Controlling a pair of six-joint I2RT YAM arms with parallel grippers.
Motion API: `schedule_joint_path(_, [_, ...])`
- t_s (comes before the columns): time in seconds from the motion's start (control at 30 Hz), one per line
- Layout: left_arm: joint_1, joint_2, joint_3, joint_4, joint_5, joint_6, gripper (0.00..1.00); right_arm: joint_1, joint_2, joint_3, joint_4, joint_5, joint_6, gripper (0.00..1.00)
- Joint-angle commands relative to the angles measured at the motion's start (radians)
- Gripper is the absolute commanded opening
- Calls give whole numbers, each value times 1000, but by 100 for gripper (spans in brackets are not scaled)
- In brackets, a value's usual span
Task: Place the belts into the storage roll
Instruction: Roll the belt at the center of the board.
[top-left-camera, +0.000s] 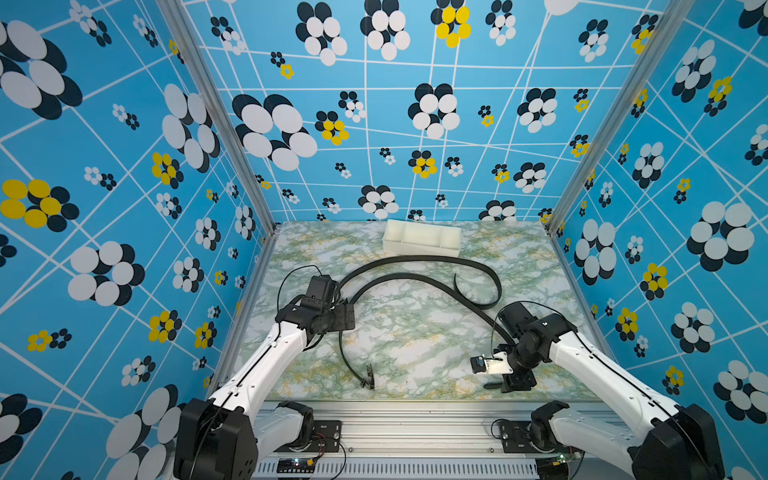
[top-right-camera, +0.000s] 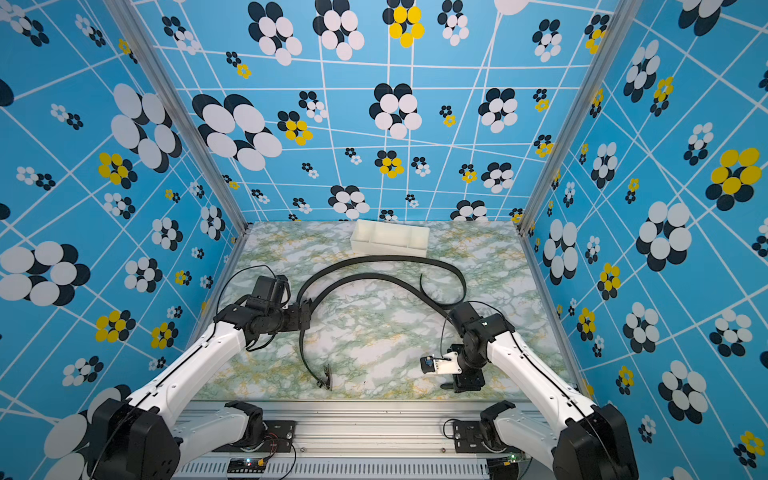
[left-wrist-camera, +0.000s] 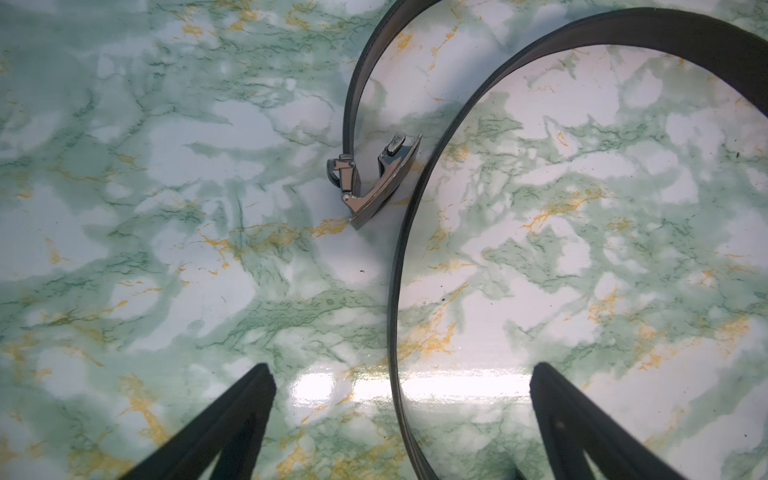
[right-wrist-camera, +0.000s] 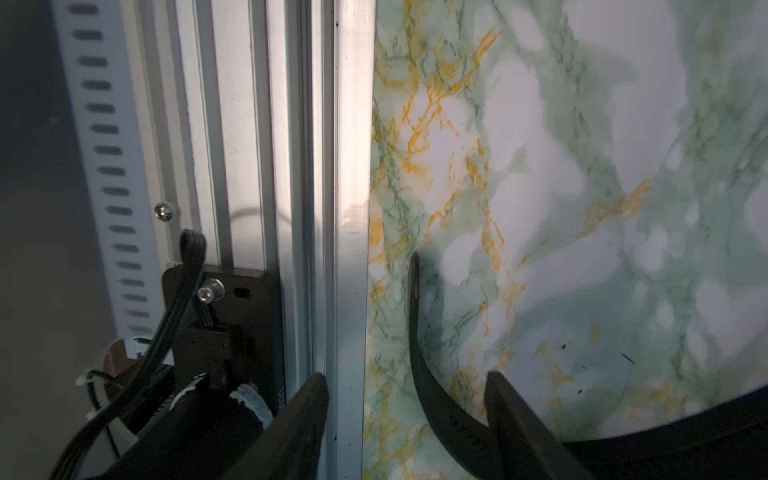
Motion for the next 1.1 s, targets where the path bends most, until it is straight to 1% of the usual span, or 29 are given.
schedule_joint_path(0.0, [-1,-4,-15,-22,13,-10,99,6,10,-43,71,63,-22,63])
schedule_joint_path(0.13, [-2,-1,-18,-19,21,-13,99,7,33,-93,142,81,14,61])
schedule_joint_path(0.23, [-1,5,-17,-20,22,-17,100,7,76,-99,160,78,35,56])
schedule_joint_path(0.3, [-1,9,-18,-20,22,-15,100,7,87,-105,178,88,41,47])
schedule_joint_path(0.4, [-2,21,-23,-15,27,-10,100,7,92,-101,205,85,66,24])
schedule_joint_path(0.57, [-3,63,-23,-3,22,-9,100,7,103,-87,227,60,116,1])
schedule_joint_path(0.7, [-4,104,-11,-19,6,-11,100,11,99,-50,240,28,195,0])
schedule_joint_path(0.73, [-3,112,-8,-26,5,-14,100,17,99,-36,249,25,226,0])
schedule_joint_path(0.87, [-4,140,-7,-65,-1,-39,96,47,106,27,360,8,478,0])
schedule_joint_path(0.93, [-4,151,-8,-78,9,-54,92,64,129,58,418,11,632,0])
schedule_joint_path(1.0, [-6,161,-10,-92,27,-71,85,87,182,102,479,49,828,0])
schedule_joint_path(1.03, [-7,166,-13,-97,32,-78,82,97,206,121,496,69,900,0])
schedule_joint_path(1.07, [-10,170,-16,-103,38,-87,78,113,238,148,513,113,994,0])
